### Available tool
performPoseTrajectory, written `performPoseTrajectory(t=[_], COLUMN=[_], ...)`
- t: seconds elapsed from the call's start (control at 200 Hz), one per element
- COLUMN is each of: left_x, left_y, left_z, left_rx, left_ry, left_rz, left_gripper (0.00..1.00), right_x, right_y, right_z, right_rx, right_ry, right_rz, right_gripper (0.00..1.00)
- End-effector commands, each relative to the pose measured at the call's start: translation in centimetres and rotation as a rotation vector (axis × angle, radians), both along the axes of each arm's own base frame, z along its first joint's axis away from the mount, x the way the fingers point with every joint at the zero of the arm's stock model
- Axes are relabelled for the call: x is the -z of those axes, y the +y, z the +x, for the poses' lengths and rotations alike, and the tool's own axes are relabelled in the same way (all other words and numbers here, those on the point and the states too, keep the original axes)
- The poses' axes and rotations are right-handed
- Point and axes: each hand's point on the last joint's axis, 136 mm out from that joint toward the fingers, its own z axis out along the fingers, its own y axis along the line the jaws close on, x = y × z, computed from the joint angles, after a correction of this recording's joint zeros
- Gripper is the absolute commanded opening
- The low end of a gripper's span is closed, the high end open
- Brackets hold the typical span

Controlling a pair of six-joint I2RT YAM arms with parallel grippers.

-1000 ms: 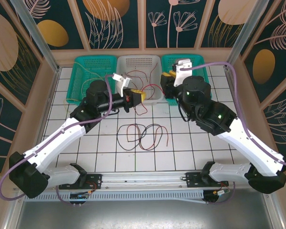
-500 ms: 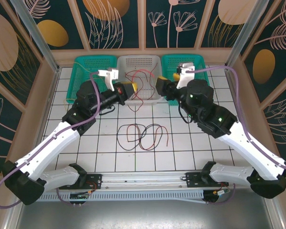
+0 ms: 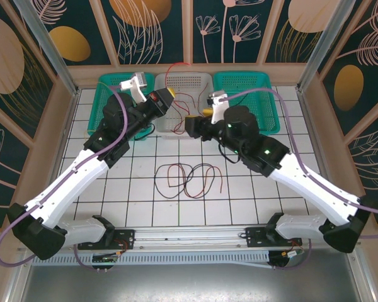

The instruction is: Untangle the cables

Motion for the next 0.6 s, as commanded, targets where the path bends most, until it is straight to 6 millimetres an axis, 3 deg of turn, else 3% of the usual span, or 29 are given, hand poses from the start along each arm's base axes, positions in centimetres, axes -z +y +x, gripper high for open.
performPoseTrajectory(t=[0.0, 0.16, 0.36, 0.596], left_x=[-2.1, -2.3, -2.4, -3.3], left_y=[0.7, 0.6, 0.4, 0.4], left_z=[0.0, -0.2, -0.1, 0.4], left_rx=[-0.029, -0.019, -0.016, -0.028], left_ry=[-0.011, -0.006, -0.002, -0.017], left_rz=[-0.045, -0.054, -0.06, -0.066], left_gripper=[0.0, 0.0, 0.0, 0.0], right_x=[-2.2, -0.9, -0.9, 0.0], right_y=[0.8, 1.5, 1.8, 2.3], right_z=[0.1, 1.3, 2.8, 2.2], right_rx=[-0.028, -0.005, 0.046, 0.036], right_ry=[-0.064, -0.062, -0.089, -0.114], right_rz=[0.014, -0.019, -0.046, -0.103], right_gripper=[0.69, 0.7, 0.6, 0.12])
